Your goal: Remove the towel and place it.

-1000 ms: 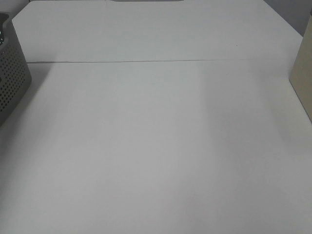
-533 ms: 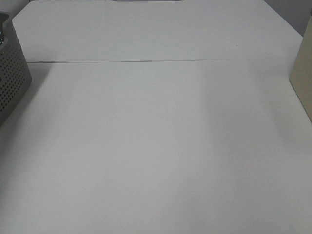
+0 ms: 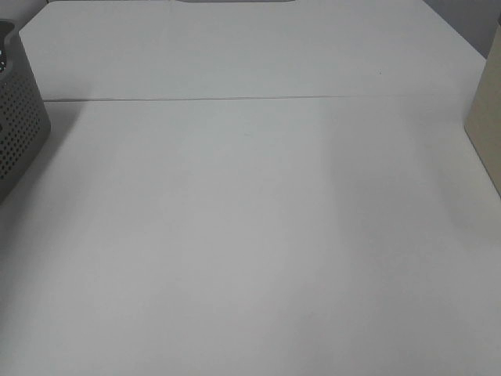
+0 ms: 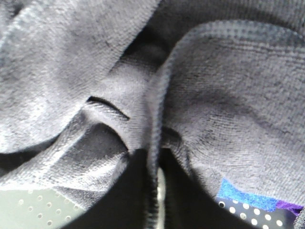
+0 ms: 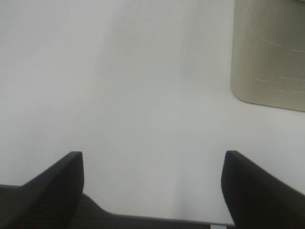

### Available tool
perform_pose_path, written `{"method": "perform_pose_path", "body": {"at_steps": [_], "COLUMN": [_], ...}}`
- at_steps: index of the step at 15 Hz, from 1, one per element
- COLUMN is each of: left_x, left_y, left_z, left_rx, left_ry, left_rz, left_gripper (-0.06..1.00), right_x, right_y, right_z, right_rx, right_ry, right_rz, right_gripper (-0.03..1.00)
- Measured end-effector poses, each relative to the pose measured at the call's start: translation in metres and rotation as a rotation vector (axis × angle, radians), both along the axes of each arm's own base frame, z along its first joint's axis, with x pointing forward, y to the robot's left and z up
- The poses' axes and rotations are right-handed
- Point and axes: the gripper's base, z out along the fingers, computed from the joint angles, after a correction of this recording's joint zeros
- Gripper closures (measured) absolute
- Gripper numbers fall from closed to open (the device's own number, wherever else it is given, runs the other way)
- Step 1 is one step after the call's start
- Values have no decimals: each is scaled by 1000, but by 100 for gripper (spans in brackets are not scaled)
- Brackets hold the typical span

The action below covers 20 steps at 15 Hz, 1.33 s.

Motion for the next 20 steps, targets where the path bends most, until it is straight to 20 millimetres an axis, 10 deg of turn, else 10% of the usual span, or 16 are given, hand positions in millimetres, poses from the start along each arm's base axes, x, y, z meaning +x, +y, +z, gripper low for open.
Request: {"method": "perform_pose_path", "body": {"at_steps": [4, 12, 20], "left_x": [-1, -34, -89], "left_y": [-3, -27, -100], "left_z": [14, 131, 233], "left_rx": [-39, -277, -385], "left_ry": [-75, -460, -709], "left_rz": [72, 254, 52], "left_gripper": [94, 94, 94], "right_x": [0, 0, 0], "right_y": [0, 0, 0], "right_z": [0, 0, 0], "right_rx": [0, 0, 0], "right_ry": [0, 0, 0], "right_rz": [0, 0, 0], "right_gripper": [20, 20, 20]}}
